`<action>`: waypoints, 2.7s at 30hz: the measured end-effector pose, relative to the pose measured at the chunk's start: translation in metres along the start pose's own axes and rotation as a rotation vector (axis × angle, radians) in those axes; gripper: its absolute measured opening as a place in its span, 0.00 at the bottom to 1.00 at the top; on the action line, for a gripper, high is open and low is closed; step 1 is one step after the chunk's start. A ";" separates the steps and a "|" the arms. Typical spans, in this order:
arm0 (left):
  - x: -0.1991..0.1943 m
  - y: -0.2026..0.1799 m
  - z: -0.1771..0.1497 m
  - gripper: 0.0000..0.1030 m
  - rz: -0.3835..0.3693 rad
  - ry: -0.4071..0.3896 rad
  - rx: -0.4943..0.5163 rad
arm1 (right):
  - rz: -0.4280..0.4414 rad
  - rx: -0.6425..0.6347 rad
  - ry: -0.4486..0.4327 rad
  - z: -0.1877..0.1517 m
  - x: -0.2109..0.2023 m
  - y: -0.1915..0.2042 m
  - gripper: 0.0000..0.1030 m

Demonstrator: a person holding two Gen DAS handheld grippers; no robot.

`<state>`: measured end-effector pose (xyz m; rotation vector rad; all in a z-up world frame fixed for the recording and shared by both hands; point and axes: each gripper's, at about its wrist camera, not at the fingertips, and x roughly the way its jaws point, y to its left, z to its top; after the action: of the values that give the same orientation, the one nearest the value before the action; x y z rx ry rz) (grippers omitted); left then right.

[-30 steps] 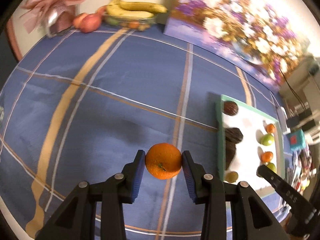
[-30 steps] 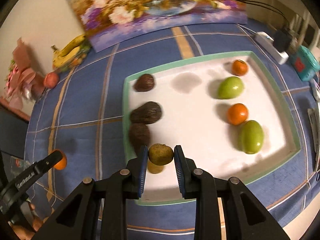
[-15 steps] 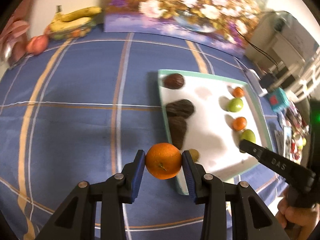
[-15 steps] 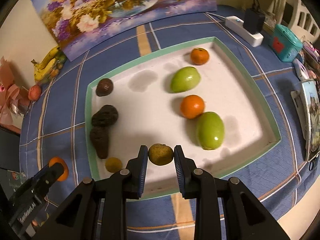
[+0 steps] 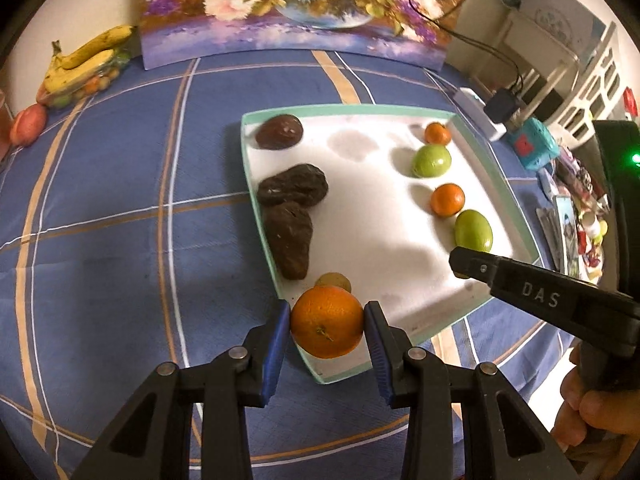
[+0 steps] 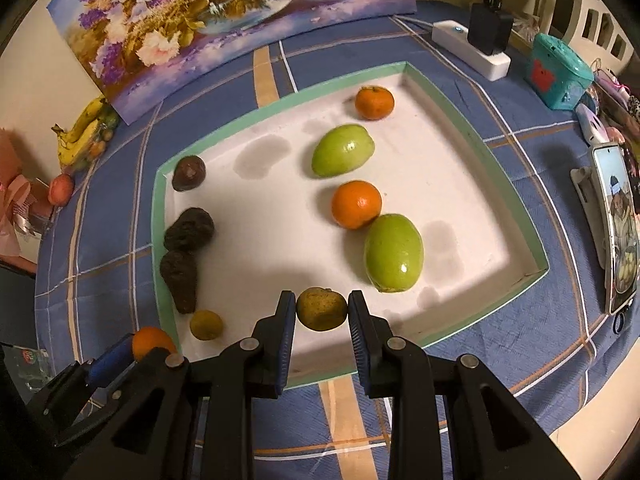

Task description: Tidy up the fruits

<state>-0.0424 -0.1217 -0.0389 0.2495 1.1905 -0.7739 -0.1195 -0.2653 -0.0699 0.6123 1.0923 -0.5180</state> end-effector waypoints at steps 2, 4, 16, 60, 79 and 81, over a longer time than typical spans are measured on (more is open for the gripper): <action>0.003 -0.002 -0.001 0.39 0.002 0.006 0.015 | -0.009 0.002 0.016 -0.001 0.004 -0.002 0.27; 0.006 -0.004 -0.002 0.39 0.007 0.013 0.027 | -0.016 0.007 0.030 -0.001 0.008 -0.004 0.27; 0.017 -0.008 -0.004 0.39 0.010 0.042 0.056 | -0.029 0.037 0.065 -0.004 0.017 -0.013 0.27; -0.016 0.068 -0.002 0.88 0.226 -0.042 -0.194 | -0.067 -0.062 -0.031 -0.006 -0.001 0.012 0.28; -0.075 0.090 -0.014 1.00 0.357 -0.268 -0.245 | -0.104 -0.172 -0.130 -0.027 -0.017 0.042 0.88; -0.084 0.085 -0.016 1.00 0.365 -0.302 -0.232 | -0.106 -0.181 -0.144 -0.030 -0.020 0.043 0.88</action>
<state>-0.0113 -0.0164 0.0124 0.1454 0.9038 -0.3349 -0.1184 -0.2114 -0.0526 0.3547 1.0259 -0.5399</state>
